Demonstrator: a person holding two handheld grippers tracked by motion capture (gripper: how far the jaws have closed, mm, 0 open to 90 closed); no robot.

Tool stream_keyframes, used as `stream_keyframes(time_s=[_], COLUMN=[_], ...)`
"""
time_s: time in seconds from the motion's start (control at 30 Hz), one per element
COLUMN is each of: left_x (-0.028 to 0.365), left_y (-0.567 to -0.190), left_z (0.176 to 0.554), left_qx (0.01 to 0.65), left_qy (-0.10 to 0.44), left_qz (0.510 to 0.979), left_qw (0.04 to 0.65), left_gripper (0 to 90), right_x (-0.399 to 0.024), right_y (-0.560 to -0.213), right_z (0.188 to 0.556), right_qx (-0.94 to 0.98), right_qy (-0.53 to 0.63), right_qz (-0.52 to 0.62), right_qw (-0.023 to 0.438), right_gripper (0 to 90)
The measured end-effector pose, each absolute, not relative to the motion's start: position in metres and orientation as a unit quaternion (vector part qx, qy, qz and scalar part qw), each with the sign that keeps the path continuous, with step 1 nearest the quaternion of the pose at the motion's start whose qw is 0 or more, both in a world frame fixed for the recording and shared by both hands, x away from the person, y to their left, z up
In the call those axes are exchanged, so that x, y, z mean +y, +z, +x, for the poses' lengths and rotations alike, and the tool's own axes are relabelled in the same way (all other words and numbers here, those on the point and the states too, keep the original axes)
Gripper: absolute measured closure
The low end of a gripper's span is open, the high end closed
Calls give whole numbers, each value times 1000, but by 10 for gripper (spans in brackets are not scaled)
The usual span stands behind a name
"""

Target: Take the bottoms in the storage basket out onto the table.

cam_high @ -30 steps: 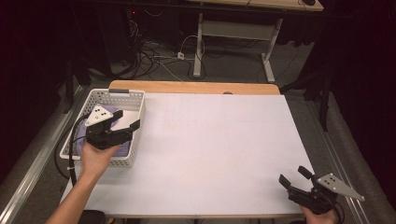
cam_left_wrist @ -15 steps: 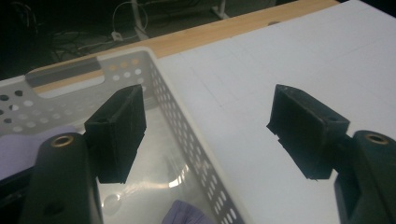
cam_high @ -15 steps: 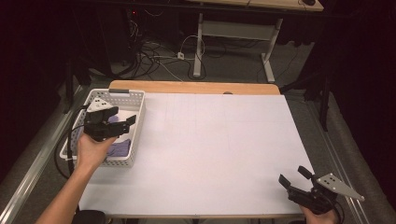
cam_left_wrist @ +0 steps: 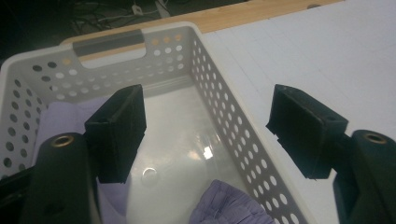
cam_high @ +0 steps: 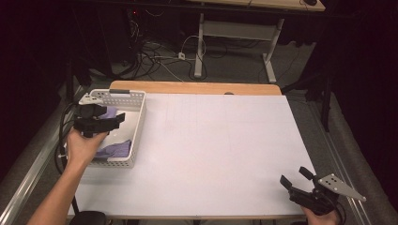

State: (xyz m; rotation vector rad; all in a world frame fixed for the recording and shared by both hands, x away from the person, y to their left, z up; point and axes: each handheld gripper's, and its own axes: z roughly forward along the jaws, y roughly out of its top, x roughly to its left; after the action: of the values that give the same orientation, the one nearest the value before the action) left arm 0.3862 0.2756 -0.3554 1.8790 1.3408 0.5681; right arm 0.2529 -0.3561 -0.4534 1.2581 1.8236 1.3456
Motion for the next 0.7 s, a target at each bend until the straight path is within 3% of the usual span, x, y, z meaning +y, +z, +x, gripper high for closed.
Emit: stream_keyframes(time_s=[0.3, 0.7], left_x=[286, 299], left_y=[-355, -360], left_z=[393, 406], left_qx=[536, 560], left_qy=[213, 202], left_qz=[732, 743], left_qw=[363, 306], left_gripper=[266, 292], right_x=[-356, -356], right_y=[-453, -453], right_z=[253, 253], right_qx=[677, 676], right_qy=[500, 502], right_qz=[467, 466], right_qw=[270, 271], right_gripper=[157, 157])
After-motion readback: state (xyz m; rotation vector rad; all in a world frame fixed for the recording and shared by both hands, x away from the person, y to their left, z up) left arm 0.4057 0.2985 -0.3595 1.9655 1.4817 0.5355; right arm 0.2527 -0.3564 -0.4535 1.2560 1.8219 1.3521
